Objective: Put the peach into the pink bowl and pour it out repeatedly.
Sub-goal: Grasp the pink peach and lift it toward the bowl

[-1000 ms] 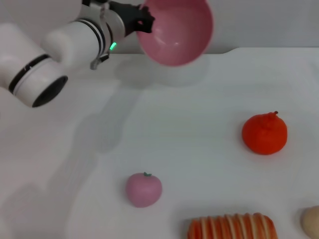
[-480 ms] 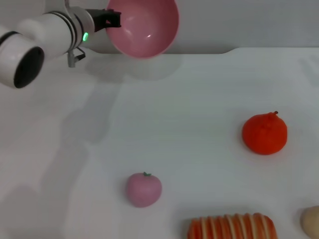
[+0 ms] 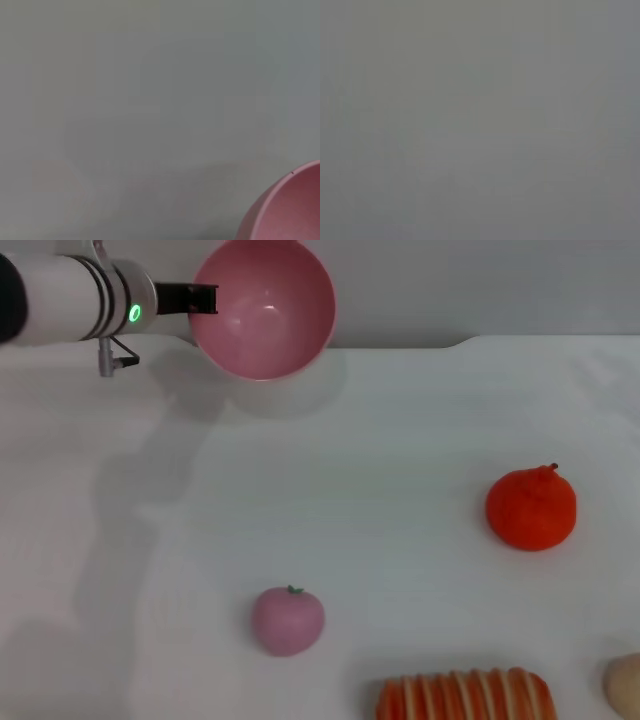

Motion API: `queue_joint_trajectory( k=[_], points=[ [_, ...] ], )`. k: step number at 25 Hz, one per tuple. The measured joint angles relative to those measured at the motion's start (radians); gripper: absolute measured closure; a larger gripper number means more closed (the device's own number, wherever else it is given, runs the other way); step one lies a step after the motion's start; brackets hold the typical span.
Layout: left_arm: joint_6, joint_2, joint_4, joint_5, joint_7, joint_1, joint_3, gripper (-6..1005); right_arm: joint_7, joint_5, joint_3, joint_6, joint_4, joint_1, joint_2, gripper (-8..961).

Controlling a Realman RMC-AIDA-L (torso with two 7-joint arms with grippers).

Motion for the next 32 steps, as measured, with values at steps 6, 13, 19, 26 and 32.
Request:
queue_joint_trajectory(
  k=[6,13,19,26,32],
  points=[
    [-0.249,0.005,-0.035,-0.257,0.437,-0.03,-0.252,954,0.055,-0.104,-0.073,-0.062,-0.049,0.022,-0.011,532],
    [-0.45,0.022,-0.089,-0.428,0.708,-0.04,-0.462,953,0.158,-0.244,-0.157,-0.168,-0.16,0.049,-0.013,533],
    [-0.455,0.028,-0.104,-0.444,0.723,-0.031,-0.467,953,0.29,-0.386,-0.182,-0.371,-0.333,0.085,-0.003,534],
    [-0.431,0.027,-0.109,-0.443,0.724,-0.023,-0.465,953,0.48,-0.492,-0.271,-0.478,-0.503,0.115,0.008,529],
    [-0.423,0.028,-0.119,-0.443,0.725,-0.016,-0.465,954,0.554,-0.589,-0.339,-0.532,-0.485,0.195,0.034,525]
  ],
)
